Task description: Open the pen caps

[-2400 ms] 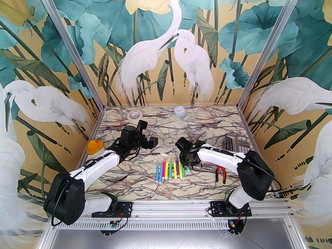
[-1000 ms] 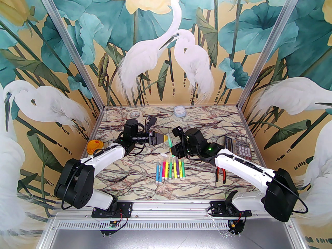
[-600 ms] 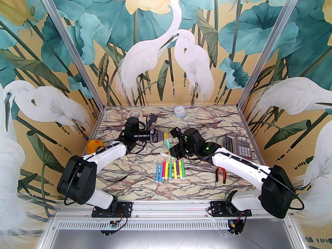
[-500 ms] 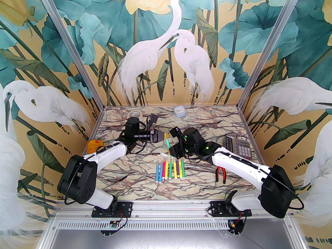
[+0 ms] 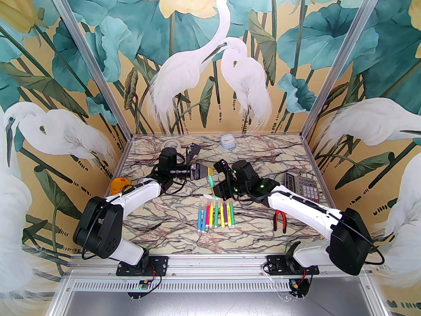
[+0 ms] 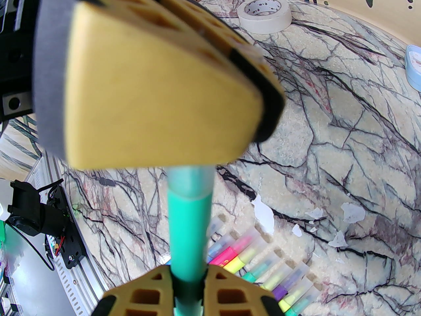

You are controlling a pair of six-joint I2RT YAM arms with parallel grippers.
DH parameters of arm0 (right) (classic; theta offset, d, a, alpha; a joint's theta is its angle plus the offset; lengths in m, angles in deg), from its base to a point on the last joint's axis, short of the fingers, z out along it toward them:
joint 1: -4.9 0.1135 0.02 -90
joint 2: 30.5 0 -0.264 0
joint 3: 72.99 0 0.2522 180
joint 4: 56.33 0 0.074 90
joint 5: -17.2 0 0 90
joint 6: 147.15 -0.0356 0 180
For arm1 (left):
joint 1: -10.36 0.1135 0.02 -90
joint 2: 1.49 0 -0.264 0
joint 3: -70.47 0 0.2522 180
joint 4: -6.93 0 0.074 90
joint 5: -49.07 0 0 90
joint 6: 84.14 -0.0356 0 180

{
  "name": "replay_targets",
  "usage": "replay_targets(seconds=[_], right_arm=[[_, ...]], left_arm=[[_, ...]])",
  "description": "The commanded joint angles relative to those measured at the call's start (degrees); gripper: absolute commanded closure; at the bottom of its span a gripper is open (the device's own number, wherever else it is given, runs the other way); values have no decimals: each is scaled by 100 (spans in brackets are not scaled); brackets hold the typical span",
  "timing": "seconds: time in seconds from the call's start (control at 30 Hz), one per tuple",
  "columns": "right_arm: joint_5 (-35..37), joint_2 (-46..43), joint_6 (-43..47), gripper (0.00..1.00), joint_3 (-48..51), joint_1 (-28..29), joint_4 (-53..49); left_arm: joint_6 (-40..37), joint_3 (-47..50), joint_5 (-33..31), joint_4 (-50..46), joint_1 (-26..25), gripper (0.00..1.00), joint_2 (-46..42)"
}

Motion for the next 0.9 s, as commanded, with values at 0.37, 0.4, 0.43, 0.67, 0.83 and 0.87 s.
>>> replay_targets(seconds=[0.37, 0.4, 0.43, 0.67, 0.83, 0.87], right_arm=[[48, 124, -110, 47, 42, -27, 635], [45, 169, -124, 47, 46, -32, 702], [40, 218, -152, 47, 50, -32, 773], [-13, 413, -242, 56, 73, -40, 1088], [-22, 374, -251, 74, 92, -64, 1142], [-27, 356, -244, 81, 107, -66, 1136]], left_arm=[[179, -253, 74, 23, -32, 99, 34], [199, -262, 70, 17, -40, 100, 34], [218, -275, 53, 28, -40, 100, 34], [430, -342, -63, 92, -40, 100, 100], [495, -345, -245, 136, -27, 100, 103], [449, -356, -384, 55, -26, 100, 91]])
